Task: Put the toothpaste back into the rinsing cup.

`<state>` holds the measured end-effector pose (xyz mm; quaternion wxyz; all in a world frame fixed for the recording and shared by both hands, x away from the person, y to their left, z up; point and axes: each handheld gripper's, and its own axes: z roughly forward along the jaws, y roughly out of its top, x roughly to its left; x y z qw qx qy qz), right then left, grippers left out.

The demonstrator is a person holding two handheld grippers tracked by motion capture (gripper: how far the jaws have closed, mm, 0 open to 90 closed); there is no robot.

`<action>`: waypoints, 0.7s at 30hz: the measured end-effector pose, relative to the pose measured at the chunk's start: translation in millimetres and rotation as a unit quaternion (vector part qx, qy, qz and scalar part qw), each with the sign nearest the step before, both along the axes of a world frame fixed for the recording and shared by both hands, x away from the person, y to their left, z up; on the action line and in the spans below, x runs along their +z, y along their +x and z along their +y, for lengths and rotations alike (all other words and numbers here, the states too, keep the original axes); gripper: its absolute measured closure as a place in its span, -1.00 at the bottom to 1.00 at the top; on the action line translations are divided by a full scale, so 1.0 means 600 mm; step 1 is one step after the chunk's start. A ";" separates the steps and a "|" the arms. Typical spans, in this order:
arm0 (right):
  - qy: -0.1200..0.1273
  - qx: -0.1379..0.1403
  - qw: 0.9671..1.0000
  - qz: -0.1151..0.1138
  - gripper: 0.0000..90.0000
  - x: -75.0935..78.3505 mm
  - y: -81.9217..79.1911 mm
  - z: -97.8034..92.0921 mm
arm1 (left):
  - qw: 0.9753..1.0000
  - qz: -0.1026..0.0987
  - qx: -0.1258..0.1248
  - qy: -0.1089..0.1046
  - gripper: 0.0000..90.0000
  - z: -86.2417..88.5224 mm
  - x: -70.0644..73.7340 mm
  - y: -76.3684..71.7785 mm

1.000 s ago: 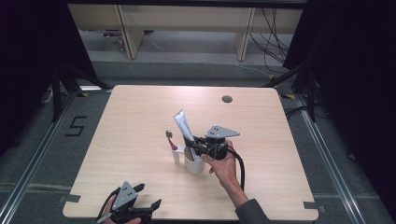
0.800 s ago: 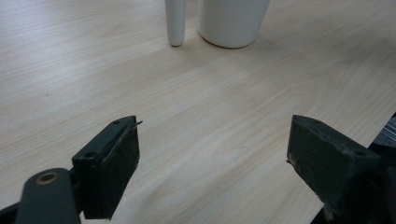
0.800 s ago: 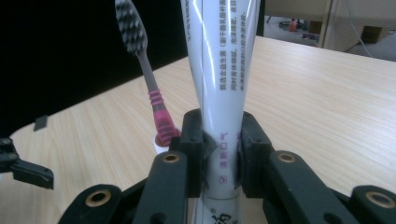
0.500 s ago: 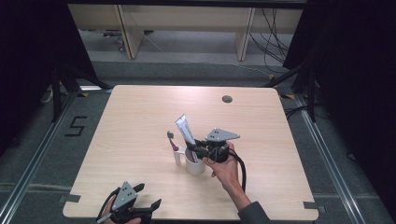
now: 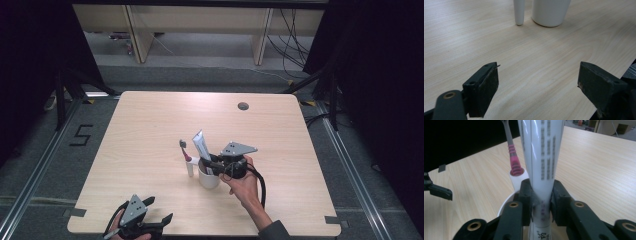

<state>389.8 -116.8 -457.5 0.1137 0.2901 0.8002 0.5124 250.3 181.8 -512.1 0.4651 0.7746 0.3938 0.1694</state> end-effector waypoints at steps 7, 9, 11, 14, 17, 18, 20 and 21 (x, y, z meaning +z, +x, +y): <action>0.014 -0.010 1.000 0.012 0.59 -0.002 -0.007 -0.003 | 1.000 0.000 -0.003 -0.003 -0.63 -0.002 0.000 0.000; 0.009 -0.008 1.000 -0.002 0.56 -0.001 -0.007 -0.004 | 1.000 0.000 -0.003 -0.002 -0.63 -0.001 -0.001 0.000; 0.015 -0.014 1.000 0.002 0.47 0.001 -0.009 -0.005 | 1.000 0.000 -0.002 -0.002 -0.63 -0.001 -0.001 0.000; 0.026 -0.020 0.999 0.008 0.43 0.003 -0.008 -0.007 | 1.000 0.000 -0.003 -0.003 -0.63 0.000 -0.002 0.001; 0.031 -0.029 0.999 0.018 0.35 0.003 -0.010 -0.010 | 1.000 0.000 -0.004 -0.001 -0.63 0.000 -0.001 0.000; 0.035 -0.030 0.999 0.018 0.30 0.004 -0.010 -0.011 | 1.000 -0.001 -0.004 -0.005 -0.63 -0.001 -0.002 0.001; 0.053 -0.031 0.998 0.018 0.25 0.006 -0.009 -0.014 | 1.000 0.000 -0.002 -0.006 -0.63 -0.002 -0.002 0.000; 0.059 -0.034 0.998 0.018 0.25 0.008 -0.010 -0.015 | 1.000 0.000 -0.003 -0.004 -0.63 -0.002 -0.001 0.000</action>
